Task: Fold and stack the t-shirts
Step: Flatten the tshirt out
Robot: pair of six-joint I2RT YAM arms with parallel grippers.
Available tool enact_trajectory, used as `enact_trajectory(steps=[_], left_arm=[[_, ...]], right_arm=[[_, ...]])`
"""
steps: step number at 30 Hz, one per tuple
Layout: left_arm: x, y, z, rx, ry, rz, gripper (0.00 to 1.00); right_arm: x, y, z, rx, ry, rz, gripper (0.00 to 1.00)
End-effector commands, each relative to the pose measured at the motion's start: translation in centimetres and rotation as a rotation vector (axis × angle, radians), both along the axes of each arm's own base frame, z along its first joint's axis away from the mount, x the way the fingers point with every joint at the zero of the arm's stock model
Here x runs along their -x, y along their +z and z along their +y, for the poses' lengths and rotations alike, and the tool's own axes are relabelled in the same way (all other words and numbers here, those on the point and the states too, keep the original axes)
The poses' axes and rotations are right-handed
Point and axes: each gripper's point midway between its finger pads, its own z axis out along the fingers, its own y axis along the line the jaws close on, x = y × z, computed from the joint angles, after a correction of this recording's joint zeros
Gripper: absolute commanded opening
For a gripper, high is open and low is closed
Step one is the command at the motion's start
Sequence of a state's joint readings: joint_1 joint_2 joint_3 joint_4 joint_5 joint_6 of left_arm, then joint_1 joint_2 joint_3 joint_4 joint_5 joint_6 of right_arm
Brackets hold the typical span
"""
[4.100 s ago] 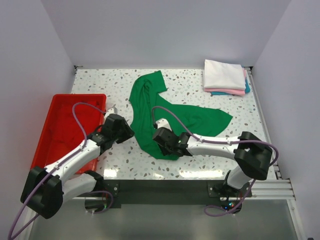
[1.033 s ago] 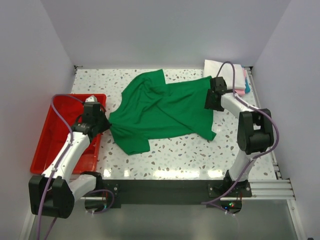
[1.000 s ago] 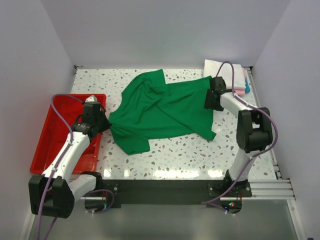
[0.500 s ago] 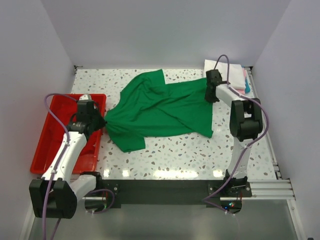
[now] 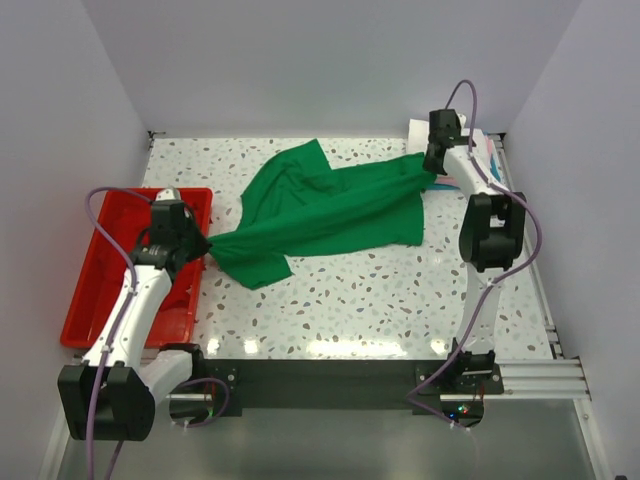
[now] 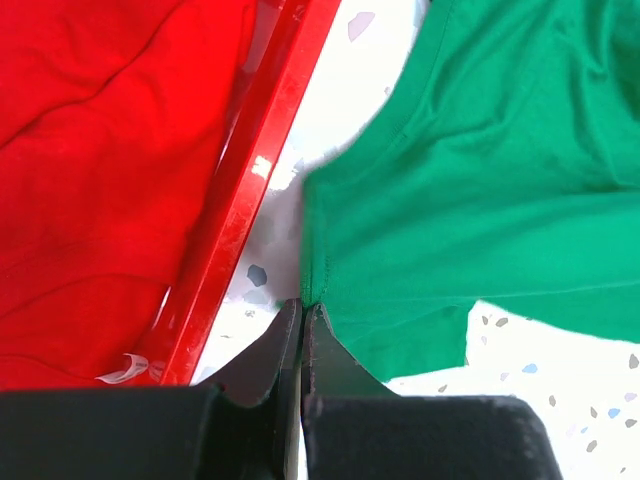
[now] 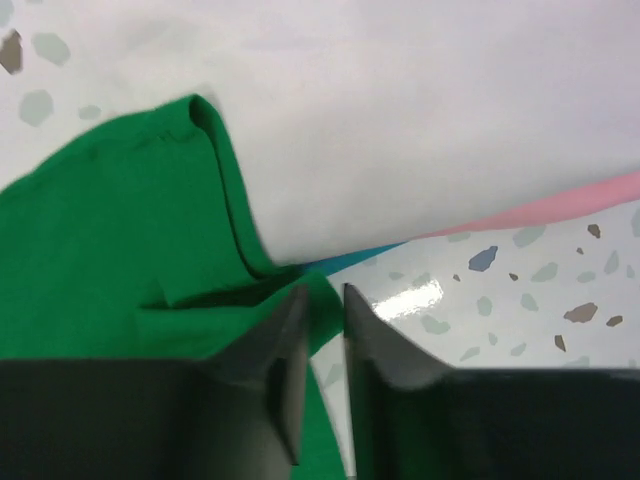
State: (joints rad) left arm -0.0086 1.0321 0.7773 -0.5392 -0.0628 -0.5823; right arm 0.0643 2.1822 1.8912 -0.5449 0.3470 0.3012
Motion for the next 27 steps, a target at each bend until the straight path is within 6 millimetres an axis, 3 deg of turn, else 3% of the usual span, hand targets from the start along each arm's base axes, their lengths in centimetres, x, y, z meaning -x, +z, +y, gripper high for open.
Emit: enact_trajectory(steps=[1, 2, 3, 5, 6, 7, 9, 10, 11, 12, 13, 14, 17, 21, 27], left_arm=[[-1.5, 1.6, 0.1, -0.005, -0.009, -0.066, 0.0], [-1.5, 1.4, 0.1, -0.003, -0.009, -0.062, 0.0], [-1.6, 1.3, 0.1, 0.0, -0.01, -0.063, 0.0], [-1.9, 1.1, -0.1, 0.013, -0.011, -0.062, 0.0], [-2.0, 1.0, -0.2, 0.017, -0.013, -0.061, 0.0], [-2.0, 0.9, -0.3, 0.02, -0.013, -0.061, 0.0], [-2.1, 1.0, -0.2, 0.017, -0.008, -0.068, 0.0], [-2.2, 1.0, -0.1, 0.013, -0.006, -0.068, 0.0], [-2.1, 1.1, -0.1, 0.012, -0.005, -0.07, 0.0], [-2.2, 1.2, 0.0, 0.009, -0.004, -0.074, 0.0], [-2.1, 1.1, 0.0, 0.009, -0.004, -0.071, 0.0], [-2.2, 1.3, 0.0, 0.007, -0.006, -0.077, 0.0], [-2.2, 1.2, -0.1, 0.01, -0.01, -0.076, 0.0], [-2.3, 1.3, -0.3, 0.016, -0.021, -0.079, 0.0], [-2.3, 1.3, -0.2, 0.015, -0.017, -0.08, 0.0]], right_arm=[[-0.1, -0.4, 0.0, 0.005, 0.025, 0.031, 0.3], [0.2, -0.5, 0.1, 0.003, 0.026, 0.038, 0.41], [0.4, 0.3, 0.2, -0.009, 0.02, 0.022, 0.61], [1.4, 0.4, 0.3, -0.019, 0.012, 0.027, 0.71], [2.2, 2.7, 0.4, -0.036, -0.003, -0.014, 0.72], [3.0, 3.2, 0.4, -0.048, -0.014, -0.019, 0.72], [7.6, 1.7, 0.7, -0.087, -0.032, 0.022, 0.69], [7.3, 4.4, 0.9, -0.112, -0.039, -0.052, 0.68], [9.7, 1.8, 1.1, -0.126, -0.039, -0.009, 0.66], [11.0, 1.3, 1.7, -0.151, -0.036, -0.008, 0.65], [12.4, 2.9, 1.7, -0.163, -0.048, -0.059, 0.64], [14.8, -0.1, 1.9, -0.176, -0.052, -0.013, 0.64], [18.7, -2.0, 3.7, -0.221, -0.024, -0.01, 0.64], [20.7, -4.9, 7.2, -0.322, 0.018, 0.017, 0.64], [20.2, -7.4, 9.0, -0.345, -0.002, 0.02, 0.64]])
